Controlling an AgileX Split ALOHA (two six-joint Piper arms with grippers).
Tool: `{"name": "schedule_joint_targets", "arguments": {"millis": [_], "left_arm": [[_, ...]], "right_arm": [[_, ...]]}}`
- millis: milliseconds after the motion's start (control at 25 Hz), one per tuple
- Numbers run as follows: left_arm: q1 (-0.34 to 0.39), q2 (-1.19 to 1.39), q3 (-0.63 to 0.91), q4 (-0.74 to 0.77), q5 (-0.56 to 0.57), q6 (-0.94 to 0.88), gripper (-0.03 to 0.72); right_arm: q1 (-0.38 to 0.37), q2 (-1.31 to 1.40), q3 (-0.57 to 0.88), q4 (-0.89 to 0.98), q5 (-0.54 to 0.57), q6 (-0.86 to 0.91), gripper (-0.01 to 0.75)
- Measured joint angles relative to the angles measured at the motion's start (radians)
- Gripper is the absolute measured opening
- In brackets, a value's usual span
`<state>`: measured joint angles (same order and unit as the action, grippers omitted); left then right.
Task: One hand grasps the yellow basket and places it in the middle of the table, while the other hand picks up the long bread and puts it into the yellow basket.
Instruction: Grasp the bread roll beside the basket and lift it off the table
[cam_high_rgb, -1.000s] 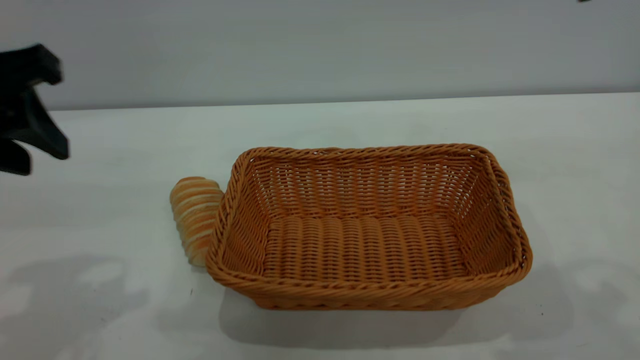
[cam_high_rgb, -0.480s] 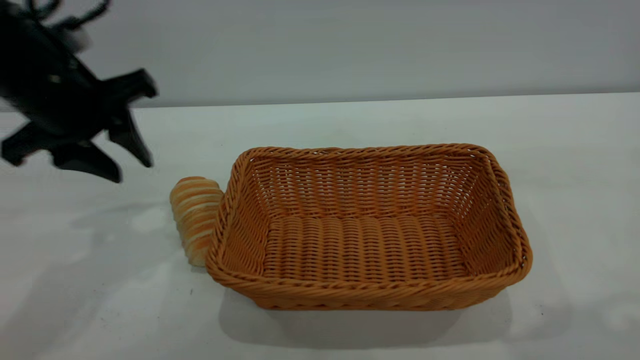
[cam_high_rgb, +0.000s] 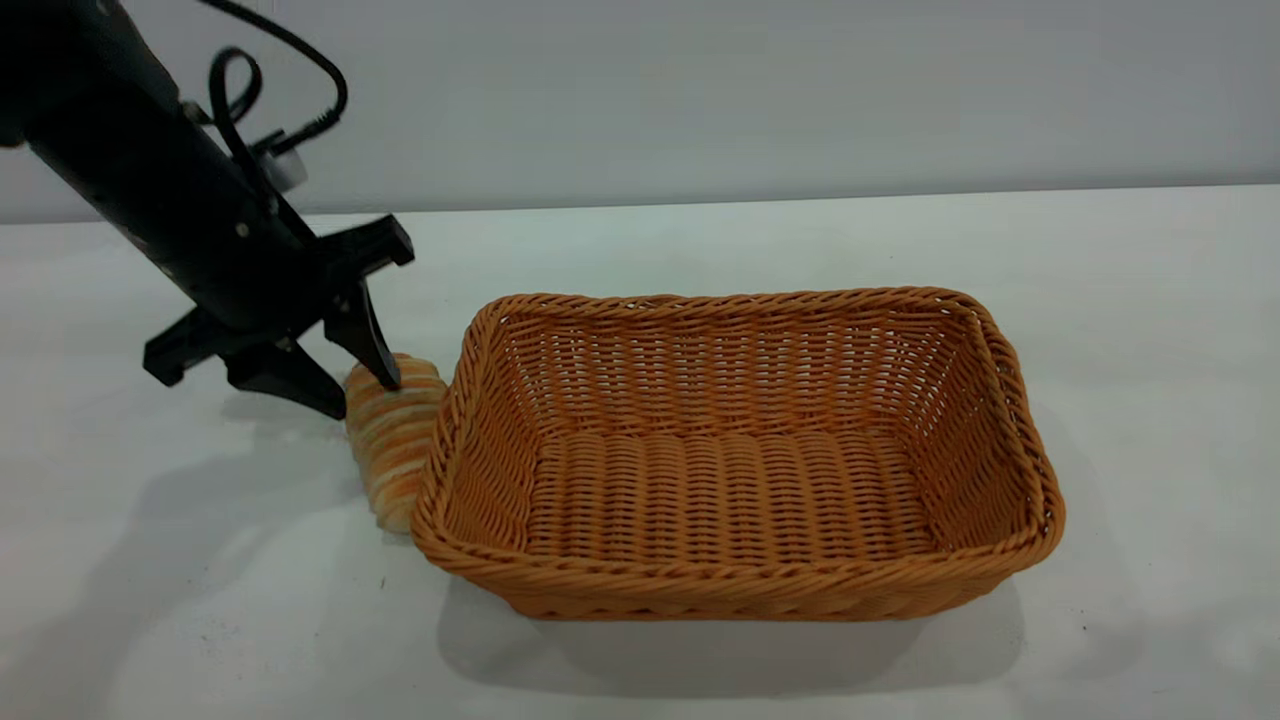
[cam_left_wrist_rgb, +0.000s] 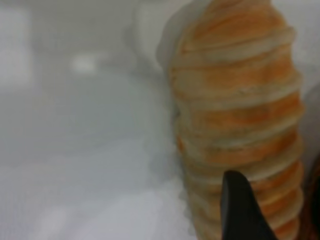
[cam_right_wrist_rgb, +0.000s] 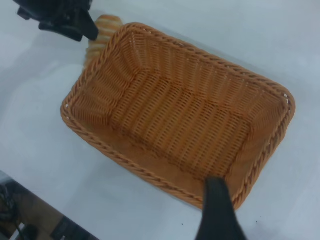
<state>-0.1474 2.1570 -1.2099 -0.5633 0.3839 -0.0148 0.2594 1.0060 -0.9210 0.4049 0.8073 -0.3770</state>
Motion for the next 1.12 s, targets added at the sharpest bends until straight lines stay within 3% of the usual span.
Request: {"name": "schedule_joint_targets", "arguments": {"millis": [480,600,880,1120], "left_arm": [[-0.002,0.086,-0.004,-0.037,-0.095,0.015,0.374],[-0.002,0.095,-0.004,-0.078,-0.144,0.041,0.307],[-0.002,0.102,-0.004,-0.119,-0.2,0.129,0.04],[-0.002,0.096,-0.004,-0.119,-0.218,0.191,0.027]], "right_arm": [[0.0,-0.001,0.0,0.0,0.001,-0.006,0.553],[0.0,-0.001,0.0,0.0,0.001,-0.006,0.553],[0.0,-0.001,0.0,0.0,0.001,-0.007,0.553],[0.0,-0.001,0.0,0.0,0.001,-0.007,0.553]]}}
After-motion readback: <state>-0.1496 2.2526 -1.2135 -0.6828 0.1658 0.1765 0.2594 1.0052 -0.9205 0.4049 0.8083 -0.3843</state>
